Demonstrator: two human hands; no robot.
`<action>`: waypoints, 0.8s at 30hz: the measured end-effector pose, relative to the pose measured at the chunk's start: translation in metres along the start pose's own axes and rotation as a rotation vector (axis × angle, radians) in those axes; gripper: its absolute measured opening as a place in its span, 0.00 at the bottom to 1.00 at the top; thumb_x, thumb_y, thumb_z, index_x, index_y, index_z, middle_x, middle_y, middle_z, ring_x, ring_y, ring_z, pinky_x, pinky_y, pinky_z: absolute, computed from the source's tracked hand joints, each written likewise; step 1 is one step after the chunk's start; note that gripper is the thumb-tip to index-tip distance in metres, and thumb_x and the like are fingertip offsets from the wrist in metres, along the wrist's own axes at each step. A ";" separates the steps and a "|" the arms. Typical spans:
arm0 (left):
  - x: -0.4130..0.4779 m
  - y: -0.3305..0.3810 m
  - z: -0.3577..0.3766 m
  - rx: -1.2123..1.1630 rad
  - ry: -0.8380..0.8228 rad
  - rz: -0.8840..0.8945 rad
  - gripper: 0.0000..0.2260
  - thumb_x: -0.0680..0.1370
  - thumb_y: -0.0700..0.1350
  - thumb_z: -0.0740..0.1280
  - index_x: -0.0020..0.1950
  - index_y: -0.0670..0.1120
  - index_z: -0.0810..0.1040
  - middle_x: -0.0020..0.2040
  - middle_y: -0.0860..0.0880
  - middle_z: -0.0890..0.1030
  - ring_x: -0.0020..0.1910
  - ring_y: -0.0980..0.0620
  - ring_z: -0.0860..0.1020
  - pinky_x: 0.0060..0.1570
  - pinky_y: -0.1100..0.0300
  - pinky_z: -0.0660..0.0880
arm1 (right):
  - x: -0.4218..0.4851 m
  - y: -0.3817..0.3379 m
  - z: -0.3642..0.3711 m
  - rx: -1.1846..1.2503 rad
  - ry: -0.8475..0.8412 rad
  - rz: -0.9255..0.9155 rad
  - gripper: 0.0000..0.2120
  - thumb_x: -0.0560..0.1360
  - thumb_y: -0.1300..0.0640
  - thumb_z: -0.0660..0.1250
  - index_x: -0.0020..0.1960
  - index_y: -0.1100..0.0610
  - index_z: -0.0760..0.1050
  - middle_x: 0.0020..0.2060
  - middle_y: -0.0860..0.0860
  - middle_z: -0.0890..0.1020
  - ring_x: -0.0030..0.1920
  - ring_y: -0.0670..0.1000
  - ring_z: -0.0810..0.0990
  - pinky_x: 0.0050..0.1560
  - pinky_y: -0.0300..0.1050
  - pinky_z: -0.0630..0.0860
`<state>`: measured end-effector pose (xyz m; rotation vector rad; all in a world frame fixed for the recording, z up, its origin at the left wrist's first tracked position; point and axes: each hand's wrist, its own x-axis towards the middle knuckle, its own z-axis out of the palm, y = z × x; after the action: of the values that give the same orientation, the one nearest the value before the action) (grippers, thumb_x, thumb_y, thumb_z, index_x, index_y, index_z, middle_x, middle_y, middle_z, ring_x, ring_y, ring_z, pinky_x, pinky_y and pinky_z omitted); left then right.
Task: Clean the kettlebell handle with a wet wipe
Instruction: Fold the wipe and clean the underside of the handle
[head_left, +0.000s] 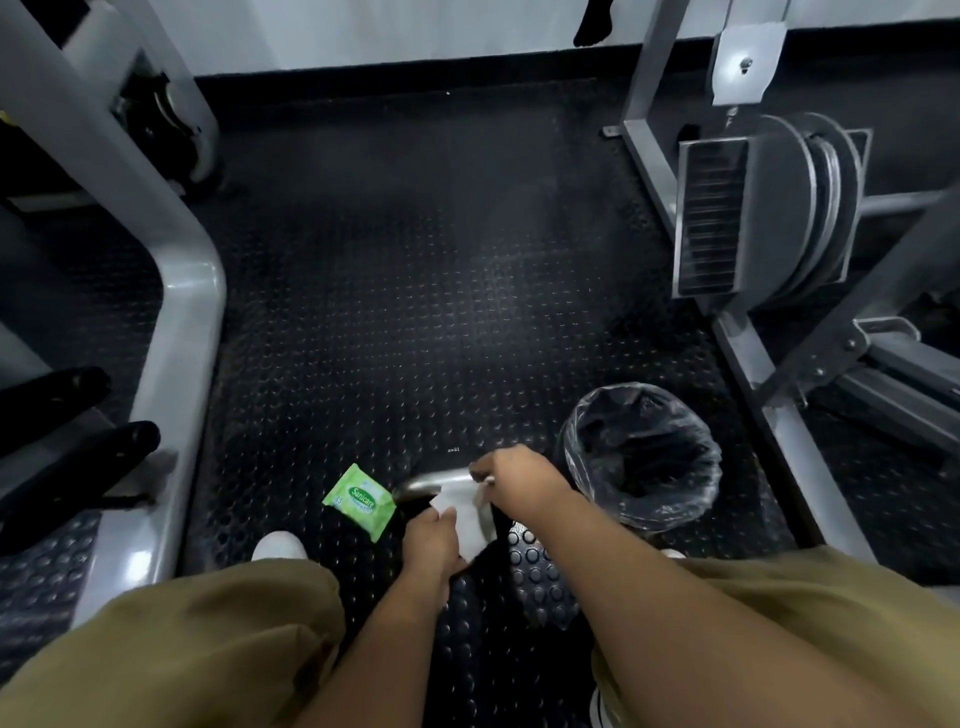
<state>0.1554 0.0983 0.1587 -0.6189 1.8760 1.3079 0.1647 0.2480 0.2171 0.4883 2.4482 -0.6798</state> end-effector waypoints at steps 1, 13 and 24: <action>0.001 0.001 0.005 -0.041 0.024 -0.028 0.09 0.85 0.43 0.62 0.57 0.42 0.81 0.52 0.39 0.85 0.52 0.37 0.84 0.40 0.49 0.83 | 0.001 0.000 0.000 -0.023 0.005 -0.009 0.07 0.75 0.60 0.67 0.49 0.49 0.80 0.43 0.50 0.83 0.45 0.56 0.83 0.43 0.44 0.77; 0.019 0.006 0.042 -0.084 -0.025 -0.077 0.12 0.85 0.43 0.60 0.52 0.40 0.82 0.35 0.46 0.79 0.29 0.51 0.72 0.26 0.62 0.68 | 0.018 0.004 0.016 -0.090 0.068 -0.065 0.16 0.78 0.55 0.62 0.65 0.45 0.76 0.49 0.53 0.84 0.49 0.58 0.82 0.50 0.51 0.79; 0.014 0.028 0.051 -0.011 -0.369 -0.129 0.15 0.89 0.46 0.53 0.46 0.45 0.73 0.25 0.49 0.75 0.22 0.54 0.74 0.25 0.64 0.69 | 0.031 0.014 0.031 -0.113 0.087 -0.117 0.23 0.81 0.53 0.62 0.76 0.43 0.67 0.74 0.48 0.74 0.69 0.56 0.76 0.65 0.51 0.76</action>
<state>0.1417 0.1564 0.1538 -0.4591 1.5059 1.2525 0.1591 0.2476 0.1715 0.3386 2.5966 -0.5735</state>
